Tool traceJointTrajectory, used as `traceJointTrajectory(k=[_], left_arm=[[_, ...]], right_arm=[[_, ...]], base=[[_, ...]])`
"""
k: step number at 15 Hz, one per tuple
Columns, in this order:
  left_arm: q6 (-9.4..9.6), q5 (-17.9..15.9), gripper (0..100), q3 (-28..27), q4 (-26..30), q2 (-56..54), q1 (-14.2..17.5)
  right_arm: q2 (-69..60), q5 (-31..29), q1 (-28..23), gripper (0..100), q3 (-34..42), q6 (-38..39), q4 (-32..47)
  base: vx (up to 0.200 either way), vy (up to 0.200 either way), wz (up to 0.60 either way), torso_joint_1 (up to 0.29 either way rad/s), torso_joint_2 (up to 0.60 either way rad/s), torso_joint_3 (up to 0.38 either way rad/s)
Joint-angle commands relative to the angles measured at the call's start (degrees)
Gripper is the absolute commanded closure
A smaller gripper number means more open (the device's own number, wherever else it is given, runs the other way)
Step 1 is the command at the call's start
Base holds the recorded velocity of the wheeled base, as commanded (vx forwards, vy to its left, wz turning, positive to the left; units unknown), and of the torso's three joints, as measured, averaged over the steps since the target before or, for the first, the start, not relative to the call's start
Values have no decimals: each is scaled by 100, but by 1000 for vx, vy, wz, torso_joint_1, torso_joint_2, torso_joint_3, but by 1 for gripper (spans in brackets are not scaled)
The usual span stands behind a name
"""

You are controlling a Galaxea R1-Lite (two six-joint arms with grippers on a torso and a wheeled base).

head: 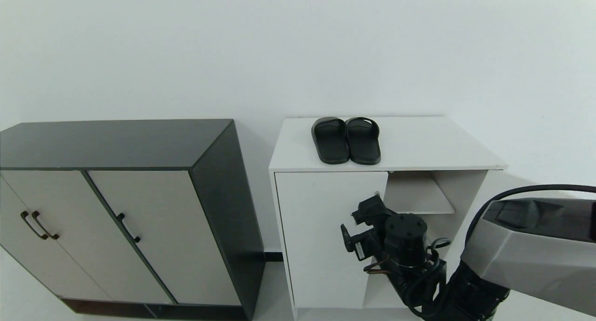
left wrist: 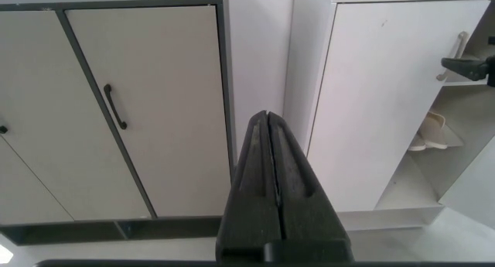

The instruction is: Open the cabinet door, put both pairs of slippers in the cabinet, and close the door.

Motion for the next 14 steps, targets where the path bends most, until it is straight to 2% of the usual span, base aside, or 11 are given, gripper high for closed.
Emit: traceJointTrajectory(k=[1,3,5,7,11,14], left_arm=[[-2,3,100,0,2,-1,1],[6,-6,100,0,2,-1,1],[15,-6,100,0,2,-1,1],[6,-6,100,0,2,-1,1],[15,-6,100,0,-7,-1,1],[24,-6,100,0,-7,-1,1]], right_arm=[[-1197,-60,238,0,-929,783,1906],[-1637,-148,361,0,-1896,1618,3830],[-1628,-701,352,0,-2783,2057,4753],[-1602,-1018,308,0,-2933,2136,4815],[-1584,-1062,299,0,-2924,2145,4797],[-1575,-1062,290,0,-2897,2154,4797]], base=[[0,0,0,0,0,0],[0,0,0,0,0,0],[0,0,0,0,0,0],[0,0,0,0,0,0],[0,0,0,0,0,0],[200,0,0,-1,-4,1]])
